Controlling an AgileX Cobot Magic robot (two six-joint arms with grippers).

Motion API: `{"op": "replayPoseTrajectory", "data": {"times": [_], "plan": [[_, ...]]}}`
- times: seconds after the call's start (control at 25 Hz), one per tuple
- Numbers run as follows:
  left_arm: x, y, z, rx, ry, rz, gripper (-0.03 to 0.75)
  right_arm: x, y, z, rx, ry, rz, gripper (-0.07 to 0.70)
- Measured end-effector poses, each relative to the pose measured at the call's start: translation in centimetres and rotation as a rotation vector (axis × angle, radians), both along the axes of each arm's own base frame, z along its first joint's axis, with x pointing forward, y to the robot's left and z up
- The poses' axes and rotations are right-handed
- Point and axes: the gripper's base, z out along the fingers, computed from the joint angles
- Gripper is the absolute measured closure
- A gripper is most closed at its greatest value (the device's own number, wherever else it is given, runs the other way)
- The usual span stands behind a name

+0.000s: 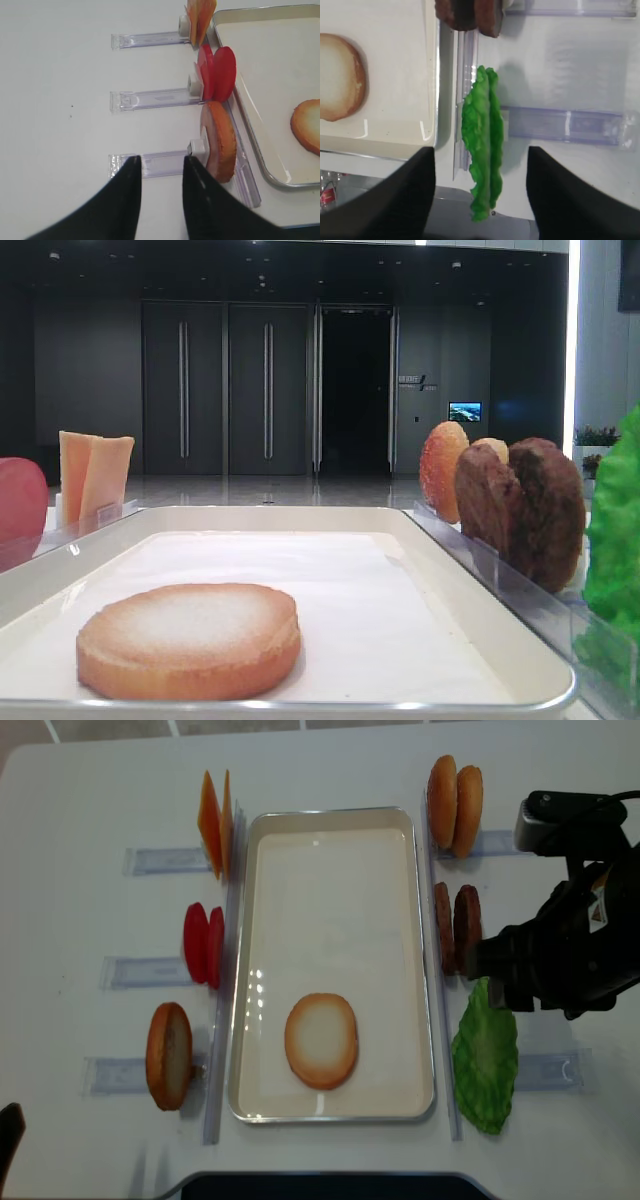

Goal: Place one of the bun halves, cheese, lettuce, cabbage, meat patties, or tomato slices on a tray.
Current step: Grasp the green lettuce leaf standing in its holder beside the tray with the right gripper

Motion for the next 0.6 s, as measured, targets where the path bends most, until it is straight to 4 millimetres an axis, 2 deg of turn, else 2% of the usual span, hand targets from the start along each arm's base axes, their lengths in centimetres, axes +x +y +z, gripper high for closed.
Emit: {"op": "replayPoseTrajectory", "data": {"times": [0.44,0.6], "plan": [[0.0,0.0,0.0,0.000,0.000,0.000,0.496,1.1,1.3,-3.3,-0.087,0.160,-0.001,0.216],[0.0,0.0,0.0,0.000,0.000,0.000,0.496,1.1,1.4,-3.5,-0.090,0.176,-0.003,0.216]]}}
